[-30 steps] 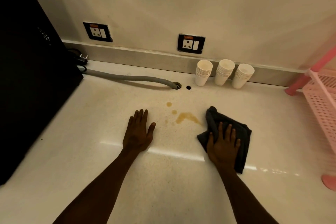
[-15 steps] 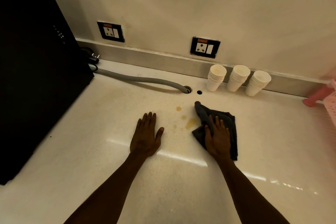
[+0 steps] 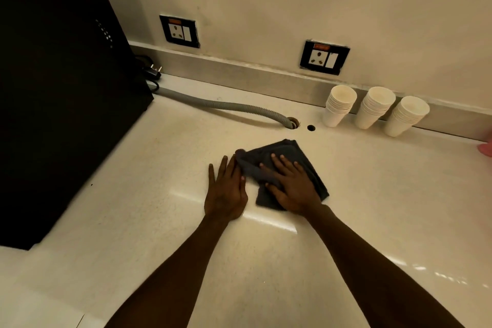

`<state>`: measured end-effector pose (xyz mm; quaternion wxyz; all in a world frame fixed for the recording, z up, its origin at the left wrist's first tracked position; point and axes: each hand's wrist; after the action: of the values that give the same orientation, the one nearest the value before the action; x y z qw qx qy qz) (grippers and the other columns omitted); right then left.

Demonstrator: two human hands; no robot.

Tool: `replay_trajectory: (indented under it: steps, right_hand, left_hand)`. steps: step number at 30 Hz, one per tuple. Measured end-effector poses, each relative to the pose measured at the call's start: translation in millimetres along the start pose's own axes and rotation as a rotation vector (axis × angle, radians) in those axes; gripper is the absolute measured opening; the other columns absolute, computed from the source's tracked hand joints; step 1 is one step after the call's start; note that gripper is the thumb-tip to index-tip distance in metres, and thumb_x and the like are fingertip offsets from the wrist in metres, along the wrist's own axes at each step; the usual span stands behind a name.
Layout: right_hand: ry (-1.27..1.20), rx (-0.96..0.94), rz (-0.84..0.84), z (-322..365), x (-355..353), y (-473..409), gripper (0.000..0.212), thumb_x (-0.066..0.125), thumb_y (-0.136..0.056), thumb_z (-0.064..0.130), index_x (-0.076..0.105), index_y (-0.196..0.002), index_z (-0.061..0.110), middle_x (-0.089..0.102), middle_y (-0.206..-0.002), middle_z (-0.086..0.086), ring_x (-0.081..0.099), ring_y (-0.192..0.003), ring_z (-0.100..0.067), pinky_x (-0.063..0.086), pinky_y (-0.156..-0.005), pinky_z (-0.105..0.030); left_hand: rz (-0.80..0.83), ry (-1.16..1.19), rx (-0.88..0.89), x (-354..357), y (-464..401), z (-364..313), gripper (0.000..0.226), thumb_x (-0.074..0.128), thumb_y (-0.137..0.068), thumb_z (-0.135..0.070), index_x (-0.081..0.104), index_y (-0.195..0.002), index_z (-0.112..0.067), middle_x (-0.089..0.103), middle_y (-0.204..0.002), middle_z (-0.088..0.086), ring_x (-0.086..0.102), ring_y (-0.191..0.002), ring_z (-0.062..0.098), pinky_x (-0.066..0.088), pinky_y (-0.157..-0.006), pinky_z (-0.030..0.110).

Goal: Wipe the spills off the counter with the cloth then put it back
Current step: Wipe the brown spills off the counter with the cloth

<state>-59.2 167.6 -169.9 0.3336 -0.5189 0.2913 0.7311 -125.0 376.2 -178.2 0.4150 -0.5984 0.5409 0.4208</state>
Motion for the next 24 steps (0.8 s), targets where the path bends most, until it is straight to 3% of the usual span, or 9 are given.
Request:
replay_trajectory:
  steps: [3, 6, 8, 12, 15, 20, 24]
  right_hand:
    - [0.040, -0.103, 0.007, 3, 6, 41, 0.062, 0.027, -0.099, 0.062, 0.005, -0.155, 0.049, -0.004, -0.168, 0.008, -0.008, -0.154, -0.017, -0.002, -0.124, -0.046]
    - [0.017, -0.096, -0.048, -9, 9, 83, 0.064, 0.024, -0.097, 0.067, 0.007, -0.155, 0.047, -0.001, -0.168, 0.009, -0.005, -0.155, -0.016, 0.007, -0.124, -0.051]
    - [0.030, 0.020, -0.086, -25, 6, 97, 0.072, 0.026, -0.094, 0.074, 0.004, -0.156, 0.045, -0.005, -0.168, 0.007, -0.006, -0.155, -0.019, 0.011, -0.123, -0.056]
    - [0.053, 0.342, -0.120, -43, -6, 72, 0.089, 0.022, -0.081, 0.089, -0.010, -0.154, 0.048, -0.015, -0.167, -0.005, -0.010, -0.153, -0.026, 0.000, -0.123, -0.054]
    - [0.061, 0.435, -0.113, -31, -5, 43, 0.089, 0.016, -0.079, 0.090, -0.010, -0.153, 0.048, -0.010, -0.168, -0.006, -0.008, -0.154, -0.027, -0.004, -0.122, -0.053]
    - [0.000, 0.246, -0.101, 19, 13, 39, 0.073, 0.020, -0.091, 0.072, 0.002, -0.156, 0.045, 0.001, -0.168, -0.004, 0.002, -0.154, -0.027, 0.001, -0.123, -0.053]
    - [-0.038, 0.107, -0.076, 60, 30, 74, 0.067, 0.031, -0.093, 0.055, 0.021, -0.156, 0.034, 0.010, -0.168, 0.000, 0.008, -0.154, -0.023, 0.006, -0.124, -0.050]
  left_hand:
    - [0.072, -0.016, 0.022, -2, -1, 3, 0.068, 0.035, -0.101, -0.042, 0.011, -0.160, -0.018, 0.008, -0.170, 0.005, -0.001, -0.157, 0.025, 0.000, -0.127, 0.055]
    - [0.065, -0.029, -0.001, -2, 0, 1, 0.065, 0.026, -0.104, -0.044, 0.007, -0.161, -0.019, 0.003, -0.170, 0.003, -0.004, -0.157, 0.023, 0.001, -0.127, 0.054]
    - [0.056, -0.040, -0.023, -2, 1, -1, 0.061, 0.020, -0.106, -0.041, 0.005, -0.161, -0.021, 0.003, -0.171, 0.002, -0.004, -0.157, 0.023, 0.003, -0.127, 0.054]
    - [0.047, -0.034, -0.025, -1, 0, -2, 0.061, 0.018, -0.105, -0.042, 0.006, -0.161, -0.021, 0.004, -0.170, 0.001, -0.004, -0.157, 0.023, 0.001, -0.127, 0.054]
    - [0.046, -0.048, -0.021, 0, 0, -2, 0.060, 0.019, -0.106, -0.041, 0.007, -0.161, -0.021, 0.005, -0.170, 0.001, -0.002, -0.157, 0.023, 0.001, -0.127, 0.054]
    - [0.050, -0.044, -0.012, -2, -1, -1, 0.060, 0.025, -0.105, -0.035, 0.009, -0.161, -0.019, 0.007, -0.170, 0.002, -0.001, -0.157, 0.025, 0.002, -0.127, 0.054]
    - [0.150, -0.081, 0.030, -7, 0, 2, 0.082, 0.044, -0.097, -0.049, 0.004, -0.161, -0.016, -0.002, -0.170, 0.005, -0.005, -0.157, 0.028, -0.002, -0.126, 0.056]
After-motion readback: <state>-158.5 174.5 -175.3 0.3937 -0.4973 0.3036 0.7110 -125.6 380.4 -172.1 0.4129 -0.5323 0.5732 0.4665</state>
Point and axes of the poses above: each hand's wrist, its own y-axis away from the middle knuckle, its own x-axis out of the palm, z = x × y
